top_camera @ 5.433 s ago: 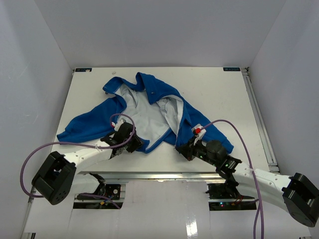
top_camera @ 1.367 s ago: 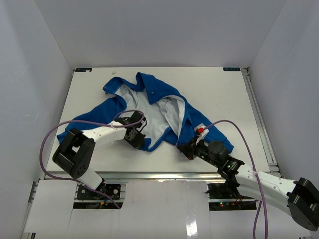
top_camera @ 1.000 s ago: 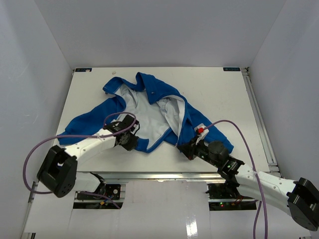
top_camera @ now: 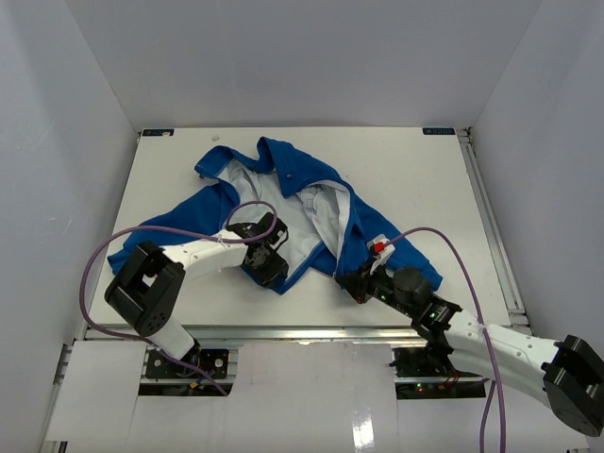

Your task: Zip up the jacket

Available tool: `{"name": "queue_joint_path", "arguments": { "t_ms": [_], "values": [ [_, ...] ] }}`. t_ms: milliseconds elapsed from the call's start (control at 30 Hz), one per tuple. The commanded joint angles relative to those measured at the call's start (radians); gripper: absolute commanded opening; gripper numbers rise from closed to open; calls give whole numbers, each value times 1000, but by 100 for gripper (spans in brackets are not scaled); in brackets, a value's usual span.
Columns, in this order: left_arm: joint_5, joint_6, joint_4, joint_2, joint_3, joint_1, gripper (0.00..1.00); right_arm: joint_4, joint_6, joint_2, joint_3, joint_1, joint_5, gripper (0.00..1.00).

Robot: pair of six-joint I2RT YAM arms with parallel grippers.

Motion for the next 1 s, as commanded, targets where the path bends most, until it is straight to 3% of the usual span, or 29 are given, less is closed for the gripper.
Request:
{"name": "queue_joint_path", "arguments": {
  "t_ms": [0, 200, 467, 633, 967],
  "values": [
    [-40, -44, 4, 12, -42, -7, 45, 15, -16, -15, 19, 4, 19, 8],
    [-57, -41, 4, 45, -52, -8, 32, 16, -15, -20, 17, 3, 17, 8],
    [-71, -6, 51, 44, -105, -8, 1, 12, -14, -32, 14, 4, 17, 8],
    [-96, 2, 61, 17, -132, -7, 0, 12, -12, -33, 14, 4, 15, 8],
    [-251, 306, 35, -145, -67, -8, 0, 3, -16, 4, 56, 3, -24, 8]
  ]
}}
